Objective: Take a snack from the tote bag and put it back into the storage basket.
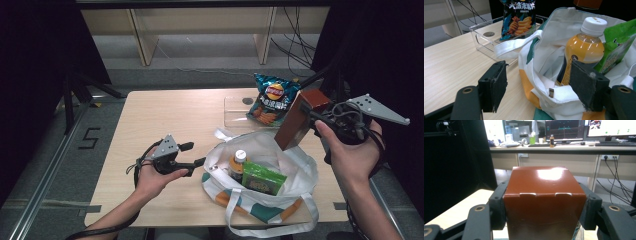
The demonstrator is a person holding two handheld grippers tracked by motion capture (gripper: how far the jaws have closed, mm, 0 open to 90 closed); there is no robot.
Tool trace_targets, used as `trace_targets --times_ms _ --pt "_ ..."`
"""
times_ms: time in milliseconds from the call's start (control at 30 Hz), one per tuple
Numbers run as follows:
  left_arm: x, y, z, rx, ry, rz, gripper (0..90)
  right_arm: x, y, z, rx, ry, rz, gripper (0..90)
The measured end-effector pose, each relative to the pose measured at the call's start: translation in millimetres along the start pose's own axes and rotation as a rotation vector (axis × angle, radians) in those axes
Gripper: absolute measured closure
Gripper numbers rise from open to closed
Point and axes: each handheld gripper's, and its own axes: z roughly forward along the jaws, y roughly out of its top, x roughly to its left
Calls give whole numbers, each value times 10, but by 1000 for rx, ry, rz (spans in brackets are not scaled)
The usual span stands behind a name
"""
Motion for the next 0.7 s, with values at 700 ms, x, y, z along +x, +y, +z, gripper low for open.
trace_targets --times_ms 700 --pt "2 6 -9 -1 2 -2 298 -67 129 90 -37 -21 -1 394"
